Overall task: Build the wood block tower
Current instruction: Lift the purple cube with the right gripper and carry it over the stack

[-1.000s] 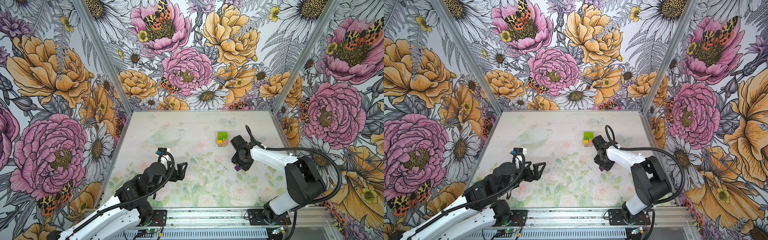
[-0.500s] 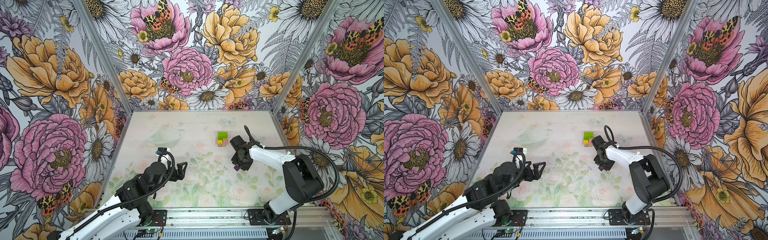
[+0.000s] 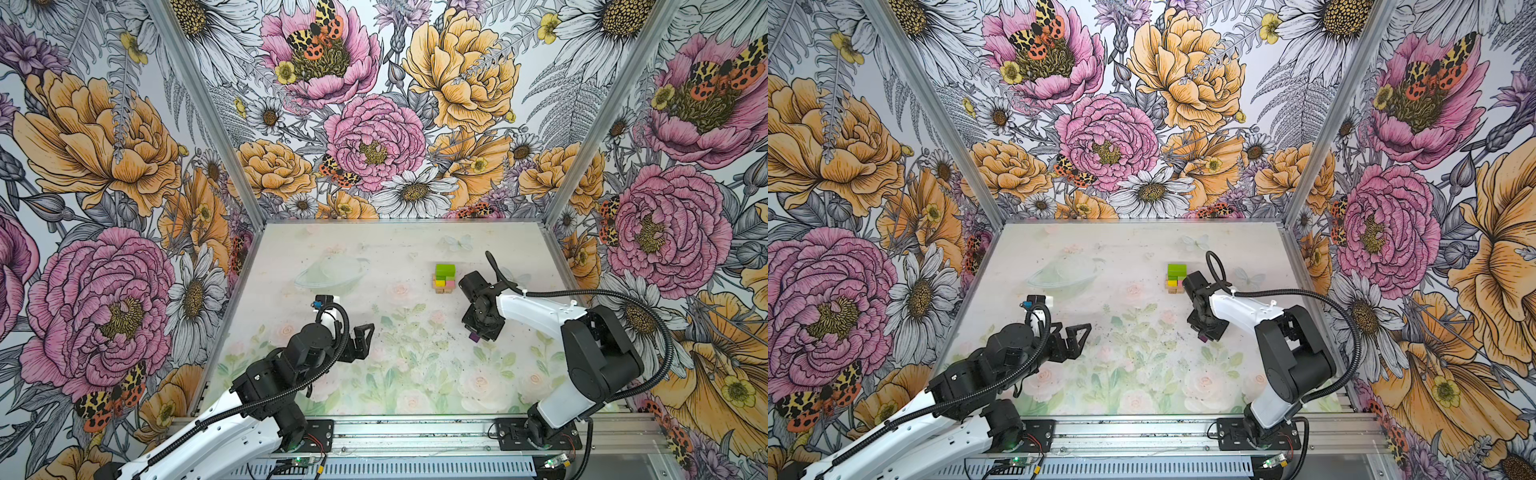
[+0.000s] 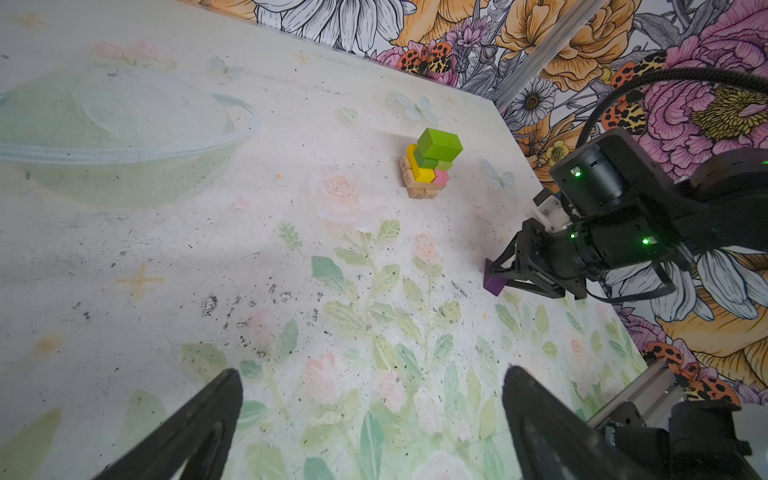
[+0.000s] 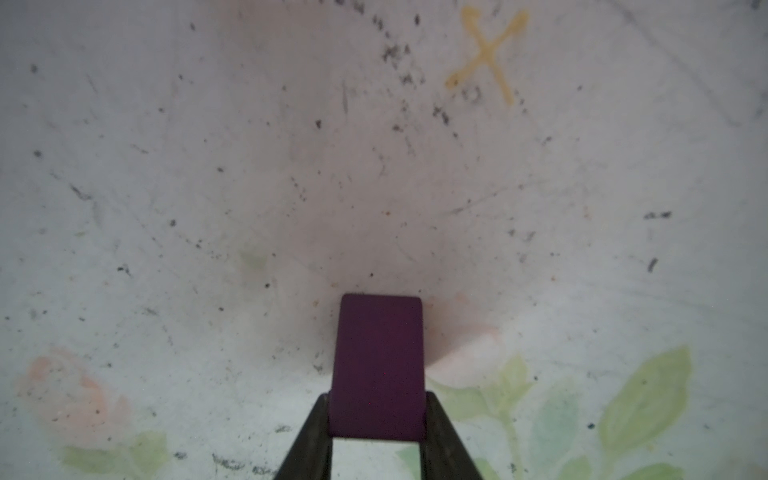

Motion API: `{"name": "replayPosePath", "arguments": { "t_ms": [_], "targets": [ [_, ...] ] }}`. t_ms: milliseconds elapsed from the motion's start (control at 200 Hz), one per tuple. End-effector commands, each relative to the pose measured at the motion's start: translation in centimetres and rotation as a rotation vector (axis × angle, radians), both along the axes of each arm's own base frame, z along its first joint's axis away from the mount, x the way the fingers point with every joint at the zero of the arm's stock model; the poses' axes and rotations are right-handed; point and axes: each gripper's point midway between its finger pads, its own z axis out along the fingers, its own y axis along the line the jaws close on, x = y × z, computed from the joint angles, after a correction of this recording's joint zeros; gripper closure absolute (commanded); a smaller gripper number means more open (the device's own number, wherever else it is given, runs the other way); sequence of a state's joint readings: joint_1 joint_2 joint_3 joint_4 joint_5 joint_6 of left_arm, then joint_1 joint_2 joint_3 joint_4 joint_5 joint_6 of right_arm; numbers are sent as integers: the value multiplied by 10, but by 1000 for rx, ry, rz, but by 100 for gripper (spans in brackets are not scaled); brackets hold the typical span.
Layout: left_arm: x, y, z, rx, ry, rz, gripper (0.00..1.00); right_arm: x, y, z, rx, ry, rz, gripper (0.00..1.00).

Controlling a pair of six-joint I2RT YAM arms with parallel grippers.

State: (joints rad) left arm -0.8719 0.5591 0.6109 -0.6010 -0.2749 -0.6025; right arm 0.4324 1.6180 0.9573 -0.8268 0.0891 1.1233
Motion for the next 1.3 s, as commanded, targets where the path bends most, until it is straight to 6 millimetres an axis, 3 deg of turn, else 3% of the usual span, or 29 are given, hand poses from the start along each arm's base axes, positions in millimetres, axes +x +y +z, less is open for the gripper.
{"name": "replayPosePath", "arguments": {
  "t_ms": [0,350,635,816,1046,1151,1296],
  "targets": [
    [1,-1,4,-13,-9,-6,1,10,3,8,4,-23,38,71],
    [3,3,6,1,-9,18,1,14,9,19,2,-16,163,74],
    [8,0,11,27,-8,16,1,28,19,60,28,-90,240,74],
    [13,-2,19,51,-18,18,1,51,30,98,37,-161,288,74],
    [19,-8,18,76,1,9,1,85,46,130,32,-205,368,74],
    [21,-18,11,98,29,-25,1,104,56,140,30,-221,416,74],
    [26,-31,7,105,48,-53,1,127,67,140,22,-219,477,74]
  ]
}}
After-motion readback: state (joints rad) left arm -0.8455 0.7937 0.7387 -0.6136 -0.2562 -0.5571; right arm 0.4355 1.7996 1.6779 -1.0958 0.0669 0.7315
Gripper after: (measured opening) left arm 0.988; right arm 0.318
